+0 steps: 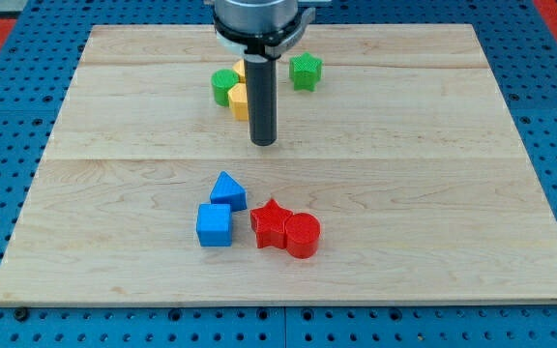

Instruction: Move yellow hexagon into the yellow heart

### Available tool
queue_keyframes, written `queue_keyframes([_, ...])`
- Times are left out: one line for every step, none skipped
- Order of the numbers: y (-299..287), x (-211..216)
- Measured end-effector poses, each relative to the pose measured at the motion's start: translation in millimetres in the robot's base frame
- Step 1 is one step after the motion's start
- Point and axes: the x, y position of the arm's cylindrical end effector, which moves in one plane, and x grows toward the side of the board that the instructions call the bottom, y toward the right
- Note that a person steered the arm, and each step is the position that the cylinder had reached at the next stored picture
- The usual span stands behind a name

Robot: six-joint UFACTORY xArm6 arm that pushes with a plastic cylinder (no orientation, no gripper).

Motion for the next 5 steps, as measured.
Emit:
queue_keyframes([-45.6,-63.9])
queue_keyframes([-36.8,-87.9])
queue_keyframes([-40.7,-84.2])
queue_keyframes([-76.8,-69.3])
queue_keyframes([-95.4,-113.4])
